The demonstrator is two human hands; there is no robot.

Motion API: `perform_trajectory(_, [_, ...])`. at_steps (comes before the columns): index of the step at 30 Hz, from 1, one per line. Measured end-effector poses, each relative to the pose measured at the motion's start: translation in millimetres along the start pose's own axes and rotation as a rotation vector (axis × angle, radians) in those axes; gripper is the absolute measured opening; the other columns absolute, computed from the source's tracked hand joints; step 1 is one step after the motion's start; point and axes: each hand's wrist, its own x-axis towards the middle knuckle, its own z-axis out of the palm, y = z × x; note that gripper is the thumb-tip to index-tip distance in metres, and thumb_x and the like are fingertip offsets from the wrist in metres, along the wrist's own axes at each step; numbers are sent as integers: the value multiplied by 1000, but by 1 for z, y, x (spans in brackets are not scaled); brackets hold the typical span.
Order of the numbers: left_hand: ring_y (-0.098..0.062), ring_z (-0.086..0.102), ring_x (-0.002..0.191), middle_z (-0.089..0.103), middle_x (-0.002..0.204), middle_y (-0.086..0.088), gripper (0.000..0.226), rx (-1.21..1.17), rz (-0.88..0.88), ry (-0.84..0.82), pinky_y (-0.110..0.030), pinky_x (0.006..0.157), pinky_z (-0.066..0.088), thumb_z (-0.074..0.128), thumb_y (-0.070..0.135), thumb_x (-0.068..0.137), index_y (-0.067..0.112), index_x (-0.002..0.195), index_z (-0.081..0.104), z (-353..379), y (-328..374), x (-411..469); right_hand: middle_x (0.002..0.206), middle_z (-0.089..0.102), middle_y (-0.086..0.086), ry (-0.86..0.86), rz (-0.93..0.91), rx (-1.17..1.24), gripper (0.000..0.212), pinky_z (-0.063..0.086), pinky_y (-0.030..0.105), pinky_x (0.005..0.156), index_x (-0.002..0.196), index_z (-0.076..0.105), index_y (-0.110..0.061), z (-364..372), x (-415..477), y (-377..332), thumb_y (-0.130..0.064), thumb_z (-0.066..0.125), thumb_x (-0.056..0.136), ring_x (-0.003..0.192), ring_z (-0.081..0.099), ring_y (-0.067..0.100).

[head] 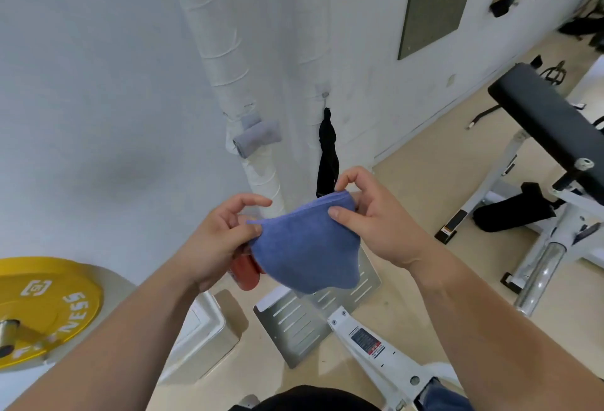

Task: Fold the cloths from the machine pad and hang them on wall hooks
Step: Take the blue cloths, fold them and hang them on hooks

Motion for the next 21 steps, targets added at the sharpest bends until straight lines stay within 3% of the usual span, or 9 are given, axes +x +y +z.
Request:
perform_trajectory(3, [-40,64,92,69,109,-22,67,-72,-22,-285,-38,76,55,61,-2,77,39,130,60,-4,33,-1,93,60,38,-28,-46,124,26,44,46,73,107,48,-30,3,4,-20,-8,56,98,77,55,30])
perform_trajectory(5, [-40,67,109,66,126,-22,73,17,-15,-444,-41,88,56,69,4,81,45,138,51,1,52,2,91,63,33,-47,-62,157,27,46,46,74,108,46,-28,4,7,-26,-3,54,100,78,57,31])
perform_trajectory(7, [-40,67,113,65,130,-17,70,188,1,-493,-43,91,57,69,0,90,46,138,47,10,66,8,91,66,26,-42,-60,162,25,48,46,74,107,45,-23,4,10,-27,-1,53,100,78,60,30])
perform_trajectory(10, [-36,70,104,68,120,-17,52,331,18,-504,-41,86,57,55,-14,95,26,127,55,25,77,15,94,68,27,3,-45,176,22,50,43,74,100,45,-18,3,13,-22,2,54,99,80,63,30])
perform_trajectory(12, [-27,68,93,73,105,-11,41,404,24,-433,-38,80,55,52,-18,92,17,107,67,31,79,18,92,66,23,46,-52,199,25,49,38,73,90,48,-17,2,12,-15,5,54,98,81,61,27])
perform_trajectory(15, [-25,67,86,76,94,-11,45,461,19,-324,-36,80,53,51,-18,87,17,89,80,34,73,24,74,61,4,104,-22,236,32,44,25,66,74,55,-16,-2,8,5,11,54,92,69,54,14])
perform_trajectory(17, [-28,68,88,77,99,-18,50,445,18,-288,-42,84,54,49,-18,87,18,91,82,36,69,27,72,57,9,112,29,247,29,40,33,72,66,68,-18,-5,3,18,5,59,81,72,51,20])
perform_trajectory(19, [-31,68,90,76,102,-18,52,442,41,-246,-50,89,54,49,-16,85,23,91,83,37,67,29,77,68,9,55,74,232,29,46,27,76,71,79,-21,-4,-1,30,3,61,74,78,61,17])
perform_trajectory(21, [-39,68,96,77,103,-14,49,451,69,-215,-58,93,53,50,-9,81,26,90,83,36,69,32,91,78,4,-30,128,162,32,52,23,84,85,83,-19,0,-2,40,7,65,80,91,69,11])
